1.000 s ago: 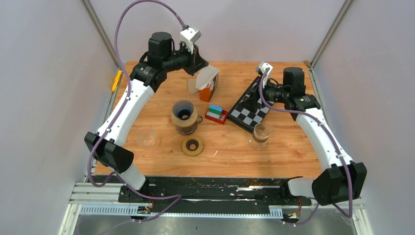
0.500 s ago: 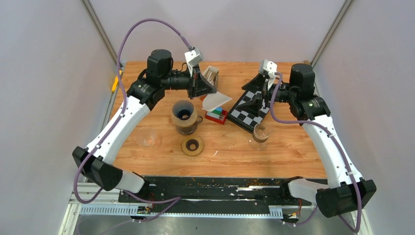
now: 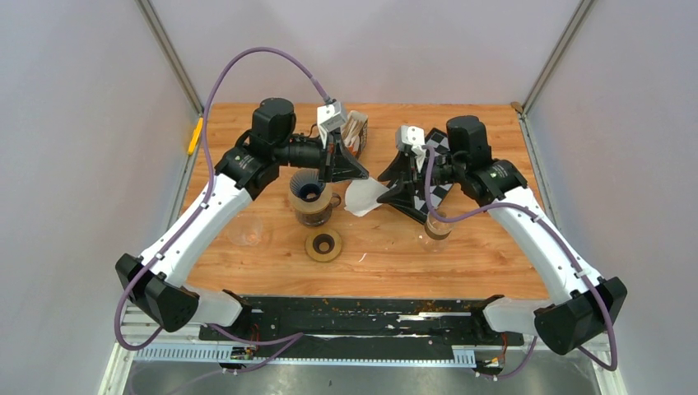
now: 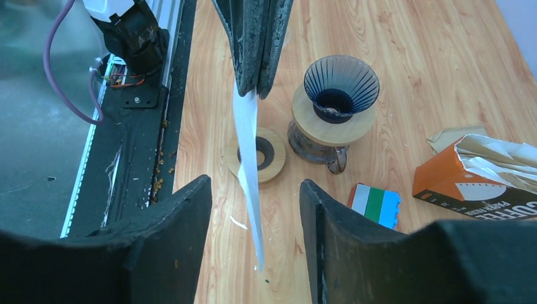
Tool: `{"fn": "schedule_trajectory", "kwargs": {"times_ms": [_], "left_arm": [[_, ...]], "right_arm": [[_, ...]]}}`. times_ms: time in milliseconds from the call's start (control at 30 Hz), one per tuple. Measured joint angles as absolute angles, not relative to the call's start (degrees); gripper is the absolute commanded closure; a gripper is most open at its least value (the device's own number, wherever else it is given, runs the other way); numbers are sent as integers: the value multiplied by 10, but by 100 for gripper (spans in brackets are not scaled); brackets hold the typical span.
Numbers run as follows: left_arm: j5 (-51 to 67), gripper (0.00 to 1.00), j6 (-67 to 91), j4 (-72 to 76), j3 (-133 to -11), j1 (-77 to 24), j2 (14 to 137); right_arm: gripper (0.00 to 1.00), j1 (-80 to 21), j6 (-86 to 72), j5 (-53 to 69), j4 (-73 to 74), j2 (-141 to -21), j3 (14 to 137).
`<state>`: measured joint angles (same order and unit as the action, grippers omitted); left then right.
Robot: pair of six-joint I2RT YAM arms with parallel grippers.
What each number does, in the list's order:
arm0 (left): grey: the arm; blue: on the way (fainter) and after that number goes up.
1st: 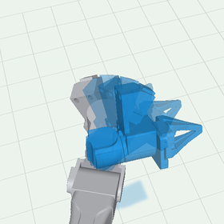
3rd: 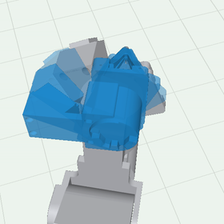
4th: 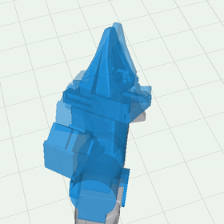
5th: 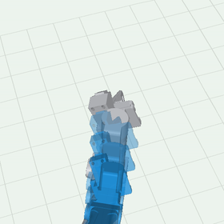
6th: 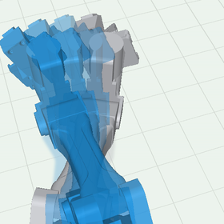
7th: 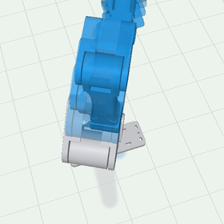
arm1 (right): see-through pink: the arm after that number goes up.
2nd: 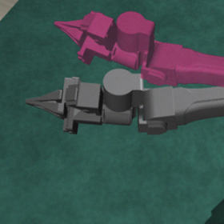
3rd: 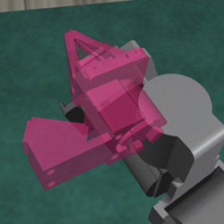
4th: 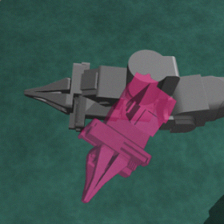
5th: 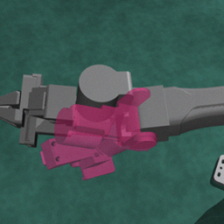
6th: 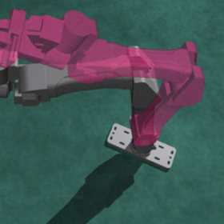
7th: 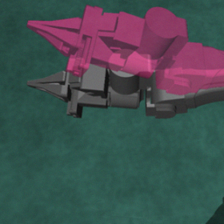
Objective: Place the coffee filter in the dripper
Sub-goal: Place the coffee filter in the coffee dripper.
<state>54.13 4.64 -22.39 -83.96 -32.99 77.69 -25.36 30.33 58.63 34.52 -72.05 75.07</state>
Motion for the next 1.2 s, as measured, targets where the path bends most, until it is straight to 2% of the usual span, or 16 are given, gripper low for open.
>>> {"fn": "schedule_trajectory", "kwargs": {"times_ms": [67,100,300,367,433,467,500,667,767,900,1200], "left_arm": [[541,100,47,-223,-836,-330,777],[541,100,47,-223,-836,-330,777],[541,100,64,-201,-820,-330,777],[541,100,72,-194,-811,-330,777],[540,100,76,-191,-804,-330,776],[540,100,78,-190,-802,-330,776],[540,98,79,-189,-801,-330,775],[539,53,76,-188,-800,-330,766],[539,36,57,-200,-802,-329,757],[539,29,13,-242,-806,-308,736],[506,27,-112,-320,-764,-254,671]], "right_arm": [[63,-255,305,587,349,-724,751],[64,-257,303,588,349,-725,751],[66,-262,297,596,345,-741,750],[78,-263,292,598,342,-747,748],[96,-265,288,601,338,-749,747],[100,-265,286,602,336,-749,746],[100,-265,284,603,335,-749,745],[100,-265,280,609,325,-736,733],[100,-265,279,613,325,-716,719],[100,-264,279,628,326,-693,711],[100,-246,238,697,306,-669,696]]}}
